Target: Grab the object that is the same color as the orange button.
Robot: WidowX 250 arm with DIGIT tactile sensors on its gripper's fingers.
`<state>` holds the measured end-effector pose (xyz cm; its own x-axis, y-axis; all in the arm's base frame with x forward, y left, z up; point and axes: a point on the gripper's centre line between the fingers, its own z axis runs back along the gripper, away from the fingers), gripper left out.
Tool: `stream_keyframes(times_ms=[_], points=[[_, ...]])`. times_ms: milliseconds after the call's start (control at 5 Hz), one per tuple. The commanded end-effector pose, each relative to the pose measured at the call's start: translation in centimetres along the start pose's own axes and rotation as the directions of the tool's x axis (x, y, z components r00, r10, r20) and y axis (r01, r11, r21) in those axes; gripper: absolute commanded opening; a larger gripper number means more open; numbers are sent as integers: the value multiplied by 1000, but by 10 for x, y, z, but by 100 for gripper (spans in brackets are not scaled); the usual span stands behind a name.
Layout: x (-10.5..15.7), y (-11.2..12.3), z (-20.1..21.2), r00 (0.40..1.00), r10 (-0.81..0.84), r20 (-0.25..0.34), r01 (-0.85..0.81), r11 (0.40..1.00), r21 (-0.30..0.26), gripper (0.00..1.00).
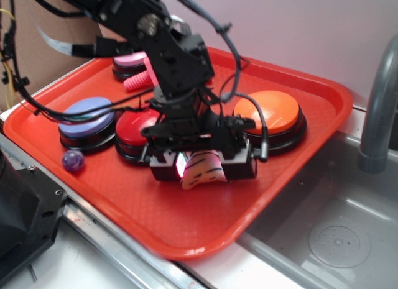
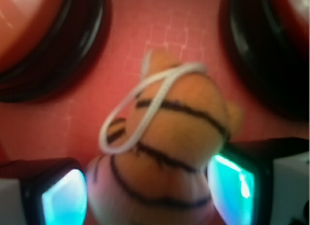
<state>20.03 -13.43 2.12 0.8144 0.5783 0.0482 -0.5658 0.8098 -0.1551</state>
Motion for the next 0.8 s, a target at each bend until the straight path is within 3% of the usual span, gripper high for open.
stream_keyframes(times_ms=[0,200,400,600], points=[[5,-8,12,996,-63,60,67,995,-75,37],[11,-8,22,989,-137,55,140,989,-46,8],[28,-12,43,963,-269,32,271,960,-68,0],[42,-15,75,921,-391,6,390,919,-53,0]])
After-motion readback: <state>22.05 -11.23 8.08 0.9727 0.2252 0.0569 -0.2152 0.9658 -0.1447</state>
